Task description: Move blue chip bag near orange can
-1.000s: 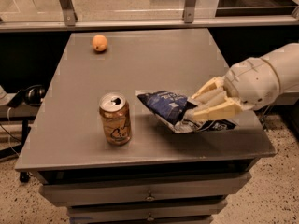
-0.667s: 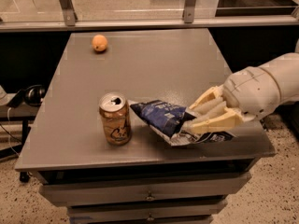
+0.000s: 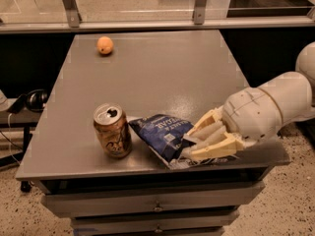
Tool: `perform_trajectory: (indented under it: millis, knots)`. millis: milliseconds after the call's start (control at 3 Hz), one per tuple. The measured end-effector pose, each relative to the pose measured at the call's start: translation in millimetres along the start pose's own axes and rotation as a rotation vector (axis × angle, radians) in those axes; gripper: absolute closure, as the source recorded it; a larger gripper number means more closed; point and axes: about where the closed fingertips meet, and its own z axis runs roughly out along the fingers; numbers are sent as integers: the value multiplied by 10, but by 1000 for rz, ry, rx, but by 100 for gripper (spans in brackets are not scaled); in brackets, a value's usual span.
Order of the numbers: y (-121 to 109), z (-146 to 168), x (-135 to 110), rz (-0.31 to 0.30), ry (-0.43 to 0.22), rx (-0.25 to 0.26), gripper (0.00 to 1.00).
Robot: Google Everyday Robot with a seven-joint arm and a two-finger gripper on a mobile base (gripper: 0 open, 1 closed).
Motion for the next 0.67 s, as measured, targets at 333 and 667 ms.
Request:
perform_trajectory:
  millis: [333,667]
  knots:
    - [-26,86,72,-16,34,19,36]
    - [-136,138,132,-39,66,57,11]
